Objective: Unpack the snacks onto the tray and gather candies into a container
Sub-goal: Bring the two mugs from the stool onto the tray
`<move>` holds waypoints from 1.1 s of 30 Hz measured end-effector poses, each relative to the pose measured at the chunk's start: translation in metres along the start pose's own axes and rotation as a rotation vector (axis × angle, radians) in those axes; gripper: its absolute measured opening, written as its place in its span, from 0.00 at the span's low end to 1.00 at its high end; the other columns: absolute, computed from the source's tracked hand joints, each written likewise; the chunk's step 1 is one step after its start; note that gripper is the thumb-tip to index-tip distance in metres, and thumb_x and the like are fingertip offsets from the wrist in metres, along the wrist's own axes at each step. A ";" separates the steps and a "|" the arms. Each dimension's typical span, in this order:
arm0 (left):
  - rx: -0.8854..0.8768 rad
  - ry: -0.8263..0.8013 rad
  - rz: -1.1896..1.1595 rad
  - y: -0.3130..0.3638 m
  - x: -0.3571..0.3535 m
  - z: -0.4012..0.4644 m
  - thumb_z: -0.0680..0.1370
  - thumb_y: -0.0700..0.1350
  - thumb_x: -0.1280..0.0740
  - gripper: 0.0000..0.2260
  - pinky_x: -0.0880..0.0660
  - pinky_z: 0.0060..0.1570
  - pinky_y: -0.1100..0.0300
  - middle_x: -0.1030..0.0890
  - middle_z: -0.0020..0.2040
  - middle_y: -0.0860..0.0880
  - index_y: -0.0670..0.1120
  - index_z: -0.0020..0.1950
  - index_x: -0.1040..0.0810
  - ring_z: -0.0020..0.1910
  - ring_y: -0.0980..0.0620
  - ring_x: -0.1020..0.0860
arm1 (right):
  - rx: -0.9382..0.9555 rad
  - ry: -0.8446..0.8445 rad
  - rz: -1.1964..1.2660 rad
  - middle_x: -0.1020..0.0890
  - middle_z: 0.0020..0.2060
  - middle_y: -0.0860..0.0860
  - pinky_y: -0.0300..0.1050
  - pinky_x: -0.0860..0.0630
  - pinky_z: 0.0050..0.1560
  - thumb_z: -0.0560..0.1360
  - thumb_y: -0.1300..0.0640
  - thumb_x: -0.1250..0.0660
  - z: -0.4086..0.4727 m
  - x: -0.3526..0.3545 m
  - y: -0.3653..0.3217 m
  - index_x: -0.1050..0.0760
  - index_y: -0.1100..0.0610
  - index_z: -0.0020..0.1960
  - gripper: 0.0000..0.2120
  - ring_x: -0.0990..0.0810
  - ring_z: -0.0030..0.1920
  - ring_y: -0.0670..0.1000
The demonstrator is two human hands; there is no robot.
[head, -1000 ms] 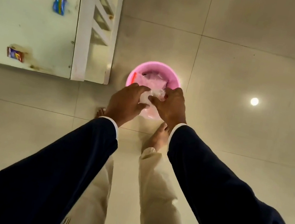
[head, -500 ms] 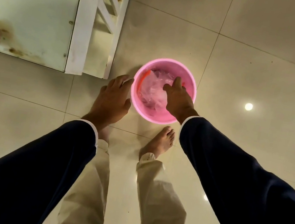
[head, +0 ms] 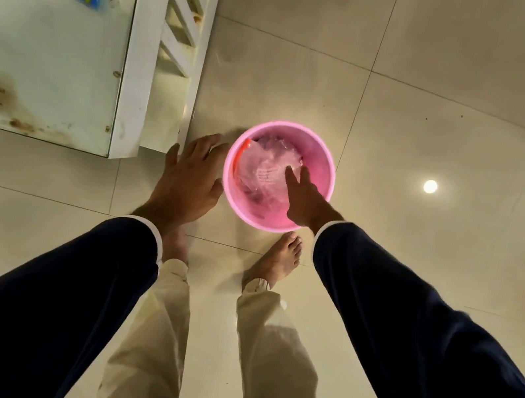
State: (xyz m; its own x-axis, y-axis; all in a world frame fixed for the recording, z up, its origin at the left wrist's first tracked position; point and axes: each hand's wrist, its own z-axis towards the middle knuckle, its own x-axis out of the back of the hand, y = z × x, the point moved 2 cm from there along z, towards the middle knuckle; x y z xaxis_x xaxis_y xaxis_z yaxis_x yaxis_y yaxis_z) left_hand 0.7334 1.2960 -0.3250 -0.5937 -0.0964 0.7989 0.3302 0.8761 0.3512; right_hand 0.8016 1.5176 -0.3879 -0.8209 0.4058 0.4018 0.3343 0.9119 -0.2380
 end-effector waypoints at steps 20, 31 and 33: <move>0.101 0.168 0.279 0.084 0.307 -0.209 0.82 0.56 0.42 0.31 0.50 0.77 0.35 0.47 0.84 0.46 0.47 0.83 0.44 0.83 0.46 0.47 | 0.361 0.571 -0.342 0.48 0.82 0.58 0.60 0.39 0.76 0.76 0.33 0.37 -0.352 0.204 -0.166 0.49 0.54 0.82 0.45 0.42 0.79 0.63; 0.345 0.488 0.231 -0.016 0.429 -0.372 0.84 0.58 0.47 0.28 0.52 0.78 0.36 0.47 0.84 0.48 0.49 0.83 0.44 0.83 0.48 0.48 | 0.693 0.715 -0.596 0.51 0.82 0.58 0.63 0.42 0.78 0.76 0.34 0.37 -0.451 0.239 -0.383 0.53 0.53 0.83 0.45 0.46 0.81 0.64; 0.384 0.514 0.235 -0.051 0.445 -0.398 0.85 0.58 0.48 0.28 0.53 0.79 0.36 0.49 0.84 0.48 0.50 0.83 0.45 0.83 0.48 0.49 | 0.731 0.728 -0.652 0.53 0.82 0.57 0.62 0.45 0.79 0.77 0.33 0.39 -0.453 0.238 -0.436 0.56 0.52 0.83 0.45 0.48 0.81 0.63</move>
State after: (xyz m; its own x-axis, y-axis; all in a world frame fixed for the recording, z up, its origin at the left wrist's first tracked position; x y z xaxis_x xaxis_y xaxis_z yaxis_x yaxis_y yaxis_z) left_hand 0.7442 1.0207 0.2071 -0.0829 -0.0116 0.9965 0.0677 0.9976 0.0173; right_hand 0.6707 1.2441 0.2120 -0.2075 0.0387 0.9775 -0.5754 0.8032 -0.1540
